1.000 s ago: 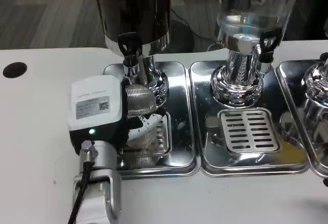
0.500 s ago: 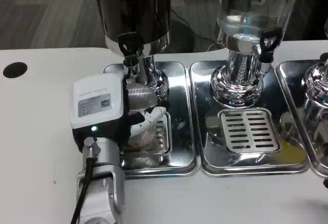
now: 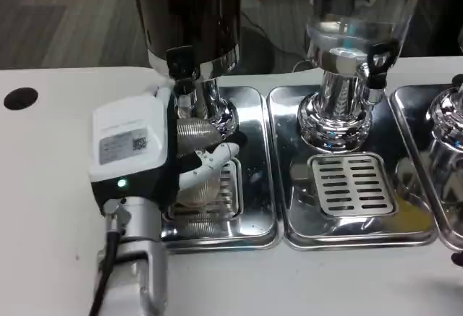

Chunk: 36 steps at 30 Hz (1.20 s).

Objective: Grasp the cup under the faucet to collect the drink, then remove the cup.

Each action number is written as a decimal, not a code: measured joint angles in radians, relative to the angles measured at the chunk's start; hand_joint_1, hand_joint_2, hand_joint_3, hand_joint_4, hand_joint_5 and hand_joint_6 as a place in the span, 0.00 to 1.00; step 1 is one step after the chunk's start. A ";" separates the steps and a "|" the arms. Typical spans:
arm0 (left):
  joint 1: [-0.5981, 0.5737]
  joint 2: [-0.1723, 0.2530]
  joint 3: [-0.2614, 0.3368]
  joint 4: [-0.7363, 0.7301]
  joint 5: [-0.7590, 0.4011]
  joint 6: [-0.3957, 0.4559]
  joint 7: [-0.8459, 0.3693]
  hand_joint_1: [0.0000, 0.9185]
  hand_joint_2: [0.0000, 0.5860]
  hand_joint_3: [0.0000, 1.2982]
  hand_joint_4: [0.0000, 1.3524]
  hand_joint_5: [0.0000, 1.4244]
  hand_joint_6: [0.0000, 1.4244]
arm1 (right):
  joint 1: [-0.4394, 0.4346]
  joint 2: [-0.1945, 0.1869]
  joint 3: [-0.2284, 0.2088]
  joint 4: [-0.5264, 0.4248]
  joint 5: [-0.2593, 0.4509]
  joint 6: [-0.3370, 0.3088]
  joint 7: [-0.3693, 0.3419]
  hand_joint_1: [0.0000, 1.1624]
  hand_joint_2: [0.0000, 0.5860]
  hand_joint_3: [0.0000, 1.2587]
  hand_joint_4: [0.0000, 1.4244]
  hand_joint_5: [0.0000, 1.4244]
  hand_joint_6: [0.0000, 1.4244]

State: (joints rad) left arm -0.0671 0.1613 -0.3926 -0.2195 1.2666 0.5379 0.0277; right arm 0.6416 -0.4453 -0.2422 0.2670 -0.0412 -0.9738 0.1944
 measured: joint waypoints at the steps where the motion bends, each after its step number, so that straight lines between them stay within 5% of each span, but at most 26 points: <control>1: 0.008 0.006 0.001 -0.023 0.000 -0.004 -0.002 0.03 0.09 0.16 0.12 0.34 0.50 | -0.002 0.000 0.000 0.000 0.000 0.000 0.000 0.44 0.69 0.18 0.08 0.08 0.06; 10: 0.171 0.067 0.076 -0.291 0.000 -0.056 -0.060 0.03 0.10 0.18 0.12 0.35 0.51 | -0.008 0.013 0.001 -0.001 -0.002 0.000 0.003 0.45 0.70 0.19 0.08 0.08 0.06; 16: 0.238 0.058 0.135 -0.417 -0.036 -0.112 -0.073 0.03 0.09 0.14 0.08 0.37 0.53 | -0.006 0.022 0.005 -0.020 -0.013 0.000 0.003 0.45 0.70 0.19 0.08 0.08 0.06; 27: 0.187 0.020 0.232 -0.440 -0.237 -0.152 -0.152 0.03 0.09 0.10 0.02 0.40 0.58 | 0.012 0.023 0.011 -0.027 0.005 0.000 0.010 0.46 0.69 0.19 0.08 0.08 0.07; 36: 0.101 -0.004 0.210 -0.371 -0.246 -0.147 -0.200 0.03 0.09 0.09 0.02 0.45 0.60 | 0.032 0.021 0.006 0.005 0.030 -0.022 0.020 0.47 0.69 0.19 0.08 0.08 0.07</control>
State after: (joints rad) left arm 0.0342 0.1575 -0.1828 -0.5905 1.0208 0.3906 -0.1720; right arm 0.6732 -0.4242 -0.2359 0.2718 -0.0108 -0.9959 0.2148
